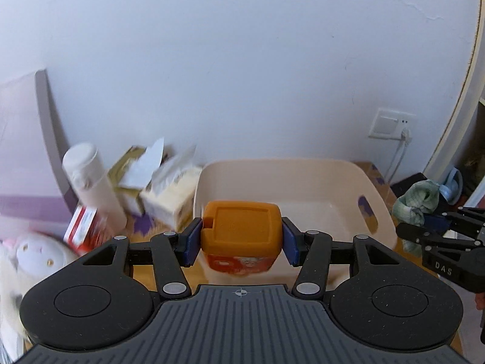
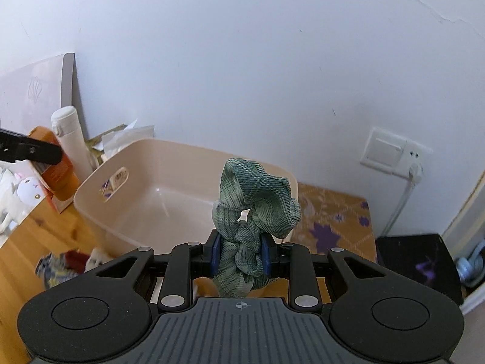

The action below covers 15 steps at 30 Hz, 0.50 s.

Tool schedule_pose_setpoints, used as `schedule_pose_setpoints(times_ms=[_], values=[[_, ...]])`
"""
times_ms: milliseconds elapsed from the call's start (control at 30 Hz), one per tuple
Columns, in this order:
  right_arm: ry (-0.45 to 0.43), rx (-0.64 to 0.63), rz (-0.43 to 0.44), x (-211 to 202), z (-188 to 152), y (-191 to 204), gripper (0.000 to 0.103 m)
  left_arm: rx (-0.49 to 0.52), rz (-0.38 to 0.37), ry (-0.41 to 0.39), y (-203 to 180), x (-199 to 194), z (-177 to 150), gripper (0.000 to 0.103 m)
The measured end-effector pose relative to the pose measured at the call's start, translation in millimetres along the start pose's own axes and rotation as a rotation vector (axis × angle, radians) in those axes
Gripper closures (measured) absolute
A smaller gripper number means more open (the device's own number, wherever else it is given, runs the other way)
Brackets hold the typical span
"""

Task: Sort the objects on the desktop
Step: 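Lift orange box with left tool while right tool lifts scrunchie over bin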

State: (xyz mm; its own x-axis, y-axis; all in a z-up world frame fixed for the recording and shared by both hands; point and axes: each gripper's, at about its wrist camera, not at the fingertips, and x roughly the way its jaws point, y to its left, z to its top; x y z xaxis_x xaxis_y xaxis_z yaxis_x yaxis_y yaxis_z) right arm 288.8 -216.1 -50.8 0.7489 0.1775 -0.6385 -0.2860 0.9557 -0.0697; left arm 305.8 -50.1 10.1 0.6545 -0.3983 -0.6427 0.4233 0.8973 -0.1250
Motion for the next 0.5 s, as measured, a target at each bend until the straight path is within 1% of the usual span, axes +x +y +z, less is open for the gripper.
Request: schedule_pose_setpoints(times_ms=[67, 200, 333, 500], values=[[-0.005, -0.005, 0.007, 8, 6, -2, 0.078, 0.009, 0.008, 0.008, -6, 14, 9, 0.049], [0.010, -0.014, 0.021, 28, 12, -3, 0.078, 0.036, 0.012, 0.030, -19, 44, 17, 0.049], [0.049, -0.025, 0.041, 49, 11, -1, 0.078, 0.056, 0.014, 0.095, -31, 82, 12, 0.049], [0.107, -0.032, 0.067, 71, 3, 2, 0.078, 0.057, 0.025, 0.180, -38, 117, 0, 0.049]])
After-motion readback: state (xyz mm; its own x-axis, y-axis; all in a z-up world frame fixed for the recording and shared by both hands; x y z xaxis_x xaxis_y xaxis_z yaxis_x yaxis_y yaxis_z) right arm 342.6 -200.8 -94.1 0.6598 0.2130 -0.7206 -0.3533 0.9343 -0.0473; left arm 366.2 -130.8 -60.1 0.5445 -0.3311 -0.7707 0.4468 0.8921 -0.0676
